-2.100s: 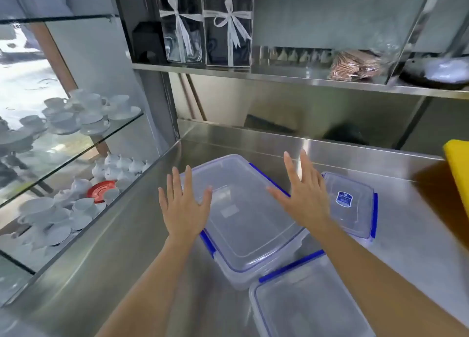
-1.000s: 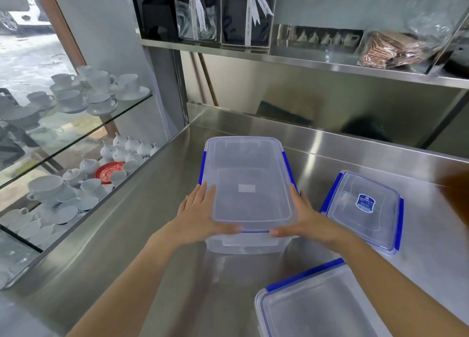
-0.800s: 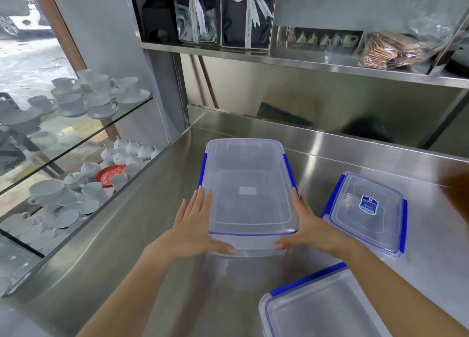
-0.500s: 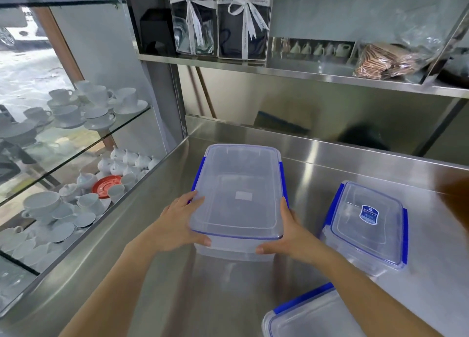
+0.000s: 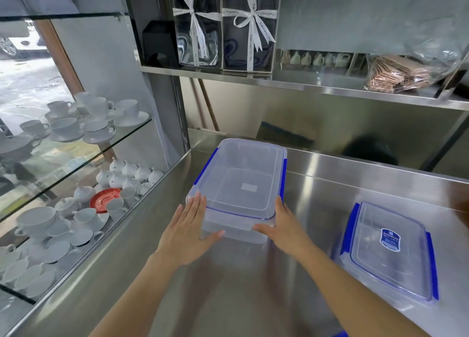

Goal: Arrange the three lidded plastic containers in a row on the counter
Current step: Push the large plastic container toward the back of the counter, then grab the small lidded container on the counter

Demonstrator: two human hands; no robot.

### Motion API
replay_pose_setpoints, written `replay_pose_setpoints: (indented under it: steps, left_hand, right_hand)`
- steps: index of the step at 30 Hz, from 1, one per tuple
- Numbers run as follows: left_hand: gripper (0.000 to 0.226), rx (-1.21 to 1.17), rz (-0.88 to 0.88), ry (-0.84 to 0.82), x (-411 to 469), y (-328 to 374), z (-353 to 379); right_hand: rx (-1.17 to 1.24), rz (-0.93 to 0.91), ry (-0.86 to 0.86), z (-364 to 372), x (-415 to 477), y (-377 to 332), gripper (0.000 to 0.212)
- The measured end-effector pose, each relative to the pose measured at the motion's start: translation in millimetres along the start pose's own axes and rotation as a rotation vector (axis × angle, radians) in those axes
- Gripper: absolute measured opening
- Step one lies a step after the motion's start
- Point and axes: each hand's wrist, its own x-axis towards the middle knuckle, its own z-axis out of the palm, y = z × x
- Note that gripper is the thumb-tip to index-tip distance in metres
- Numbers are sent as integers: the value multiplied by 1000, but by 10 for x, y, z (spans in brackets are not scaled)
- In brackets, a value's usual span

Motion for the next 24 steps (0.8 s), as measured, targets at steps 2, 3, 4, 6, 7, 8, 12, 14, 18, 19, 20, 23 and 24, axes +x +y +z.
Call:
replay_pose_setpoints:
  steps: [2,3,4,6,7,8,12,14,18,19,20,23,24]
  left_hand:
    - [108,-8,-17,-15,62,3,14]
    - [110,-5,-21,-24,93,-3,18]
    - [111,2,-22,-39,114,-3,7]
    - [113,19,-26,-69,144,2,-11]
    - [114,25,-28,-83,152,8,-18]
    - [115,30,-33,-104,160,14,-28]
    - [109,119,-61,-218,192,20,-116]
    - [97,199,-55,-194,224,101,-193]
    - [51,90,16,60,228,649,-355]
    - [46,-9,36,82,224,830,-366]
    - [43,-105,58,73,221,1008,-357]
    - [39,-277,121,8,243,1490,-189]
    - [39,-309,141,-10,256,1634,-108]
  right_hand:
    - [-22,11,-5,5,39,11,101]
    - [-27,25,-2,2,64,21,104]
    - [-34,38,2,-3,82,25,108]
    - [-83,52,0,-7,113,31,107]
    - [-118,58,-1,-8,108,8,104]
    - [-146,65,3,-1,103,-4,101]
    - [-204,83,37,-55,36,-79,93]
    - [-199,85,69,-148,-52,-114,76]
    - [-211,122,193,-461,-249,-23,53]
    - [-209,147,235,-547,-300,33,50]
    - [-205,180,277,-634,-350,97,46]
    - [-188,275,425,-902,-543,339,33]
    - [-185,312,474,-985,-617,433,31]
